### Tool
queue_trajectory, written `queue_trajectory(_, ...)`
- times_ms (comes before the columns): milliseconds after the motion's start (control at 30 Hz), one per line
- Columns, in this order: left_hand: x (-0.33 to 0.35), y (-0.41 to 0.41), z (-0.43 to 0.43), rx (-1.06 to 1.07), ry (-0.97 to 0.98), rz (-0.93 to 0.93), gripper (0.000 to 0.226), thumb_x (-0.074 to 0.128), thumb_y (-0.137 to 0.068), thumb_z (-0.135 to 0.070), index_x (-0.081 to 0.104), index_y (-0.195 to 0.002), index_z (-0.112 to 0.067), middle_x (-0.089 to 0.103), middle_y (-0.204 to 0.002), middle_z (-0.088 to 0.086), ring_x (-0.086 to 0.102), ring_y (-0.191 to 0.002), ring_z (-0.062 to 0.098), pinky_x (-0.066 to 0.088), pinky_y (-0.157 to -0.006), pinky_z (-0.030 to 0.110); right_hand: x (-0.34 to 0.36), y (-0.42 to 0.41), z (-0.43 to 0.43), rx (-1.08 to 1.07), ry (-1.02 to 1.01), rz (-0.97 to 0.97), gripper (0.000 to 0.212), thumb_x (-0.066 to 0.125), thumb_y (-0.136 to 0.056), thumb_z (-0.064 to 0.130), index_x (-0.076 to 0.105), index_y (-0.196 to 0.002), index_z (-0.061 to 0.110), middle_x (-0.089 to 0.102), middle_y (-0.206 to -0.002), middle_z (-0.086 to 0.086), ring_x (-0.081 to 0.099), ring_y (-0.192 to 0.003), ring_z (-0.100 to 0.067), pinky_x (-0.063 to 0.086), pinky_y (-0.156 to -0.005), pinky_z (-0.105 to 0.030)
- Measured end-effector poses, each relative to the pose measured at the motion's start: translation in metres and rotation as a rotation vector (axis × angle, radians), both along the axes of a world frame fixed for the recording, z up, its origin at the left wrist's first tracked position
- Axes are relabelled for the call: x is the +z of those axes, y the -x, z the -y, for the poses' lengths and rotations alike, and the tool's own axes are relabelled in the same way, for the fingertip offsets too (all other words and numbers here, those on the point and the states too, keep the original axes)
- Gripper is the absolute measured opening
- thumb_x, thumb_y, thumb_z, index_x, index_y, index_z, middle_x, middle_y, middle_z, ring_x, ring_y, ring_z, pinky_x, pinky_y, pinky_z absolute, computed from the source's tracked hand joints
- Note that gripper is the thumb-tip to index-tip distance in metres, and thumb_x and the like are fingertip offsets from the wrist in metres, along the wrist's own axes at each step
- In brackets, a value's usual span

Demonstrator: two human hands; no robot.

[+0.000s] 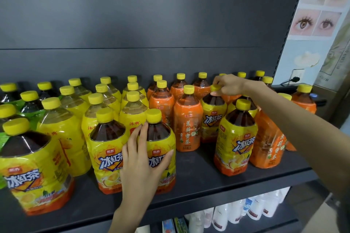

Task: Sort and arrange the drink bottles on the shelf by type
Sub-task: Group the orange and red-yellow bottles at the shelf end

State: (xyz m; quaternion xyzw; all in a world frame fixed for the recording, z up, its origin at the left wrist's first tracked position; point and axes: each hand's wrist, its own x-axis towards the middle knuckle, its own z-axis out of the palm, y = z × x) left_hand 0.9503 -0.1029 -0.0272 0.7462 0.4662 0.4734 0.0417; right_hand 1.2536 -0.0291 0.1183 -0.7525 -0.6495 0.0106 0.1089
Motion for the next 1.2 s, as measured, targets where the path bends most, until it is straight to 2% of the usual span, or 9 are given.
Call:
queue_trajectory(200, 0.0, 0.001, -0.003, 0.016, -0.003, -0.01, 0.082, 0.042, -0.077, -0.07, 0.026, -0.145, -0.027, 0.042, -0.137, 0.001, 0.046, -0.116, 0.024, 0.05, -0.062, 0.029, 0.005, -0.002, 0.005, 0.047, 0.091, 0.006, 0.048, 0.061, -0.091, 0.031, 0.044, -0.131, 0.009, 0.045, -0.14, -0.015, 0.042, -0.129, -0.031, 0.038, -0.098, -0.035)
queue_trajectory(333, 0.002, -0.002, -0.003, 0.026, -0.003, -0.014, 0.082, 0.042, -0.077, -0.069, 0.028, -0.145, -0.024, 0.045, -0.135, 0.005, 0.048, -0.113, 0.026, 0.044, -0.06, 0.024, 0.007, -0.006, 0.012, 0.08, 0.144, -0.023, 0.048, 0.061, -0.091, 0.032, 0.044, -0.131, 0.012, 0.044, -0.143, -0.012, 0.04, -0.133, -0.028, 0.037, -0.096, -0.031)
queue_trajectory(433, 0.001, -0.004, -0.003, 0.038, -0.012, -0.013, 0.082, 0.043, -0.077, -0.067, 0.03, -0.144, -0.022, 0.047, -0.135, 0.007, 0.048, -0.112, 0.026, 0.041, -0.063, 0.023, 0.009, -0.009, 0.021, 0.114, 0.194, -0.071, 0.046, 0.063, -0.09, 0.031, 0.045, -0.129, 0.017, 0.042, -0.145, -0.011, 0.037, -0.136, -0.025, 0.037, -0.104, -0.035)
queue_trajectory(533, 0.0, -0.005, -0.003, 0.043, -0.016, -0.008, 0.082, 0.044, -0.078, -0.067, 0.03, -0.144, -0.021, 0.047, -0.135, 0.007, 0.045, -0.112, 0.024, 0.04, -0.064, 0.023, 0.014, -0.009, 0.029, 0.116, 0.253, -0.117, 0.04, 0.066, -0.087, 0.032, 0.045, -0.121, 0.027, 0.041, -0.146, -0.008, 0.037, -0.135, -0.025, 0.04, -0.104, -0.038)
queue_trajectory(667, 0.0, -0.005, -0.003, 0.039, -0.005, -0.01, 0.083, 0.044, -0.077, -0.067, 0.029, -0.145, -0.022, 0.045, -0.136, 0.006, 0.043, -0.113, 0.022, 0.041, -0.062, 0.022, 0.03, 0.006, 0.032, 0.119, 0.337, -0.139, 0.043, 0.066, -0.088, 0.033, 0.049, -0.126, 0.024, 0.046, -0.139, -0.008, 0.041, -0.131, -0.027, 0.041, -0.103, -0.041)
queue_trajectory(767, 0.0, -0.005, -0.003, 0.043, 0.002, -0.017, 0.082, 0.043, -0.078, -0.067, 0.029, -0.145, -0.022, 0.046, -0.136, 0.006, 0.044, -0.113, 0.022, 0.04, -0.062, 0.021, 0.027, 0.031, 0.024, 0.228, 0.219, -0.216, 0.053, 0.068, -0.084, 0.036, 0.045, -0.131, 0.027, 0.045, -0.138, -0.002, 0.041, -0.129, -0.019, 0.038, -0.103, -0.032)
queue_trajectory(833, 0.0, -0.005, -0.003, 0.039, 0.007, -0.014, 0.082, 0.044, -0.078, -0.067, 0.028, -0.145, -0.023, 0.045, -0.137, 0.005, 0.045, -0.114, 0.022, 0.04, -0.064, 0.021, 0.018, 0.051, 0.015, 0.307, 0.121, -0.257, 0.056, 0.071, -0.083, 0.035, 0.044, -0.131, 0.028, 0.047, -0.135, -0.001, 0.047, -0.119, -0.015, 0.041, -0.094, -0.027)
queue_trajectory(933, 0.001, -0.004, -0.002, 0.031, 0.008, -0.009, 0.082, 0.043, -0.078, -0.068, 0.027, -0.146, -0.025, 0.045, -0.138, 0.003, 0.044, -0.114, 0.02, 0.041, -0.064, 0.02, 0.003, 0.07, 0.0, 0.37, 0.046, -0.144, 0.059, 0.073, -0.081, 0.032, 0.045, -0.133, 0.025, 0.047, -0.137, -0.001, 0.048, -0.103, -0.011, 0.041, -0.083, -0.025)
queue_trajectory(1200, 0.002, -0.004, -0.002, 0.039, 0.015, -0.02, 0.082, 0.044, -0.078, -0.068, 0.027, -0.145, -0.024, 0.045, -0.137, 0.004, 0.041, -0.114, 0.017, 0.04, -0.063, 0.018, -0.003, 0.072, -0.017, 0.319, 0.039, -0.052, 0.047, 0.074, -0.08, 0.019, 0.048, -0.119, 0.017, 0.056, -0.119, -0.008, 0.054, -0.109, -0.026, 0.051, -0.085, -0.036)
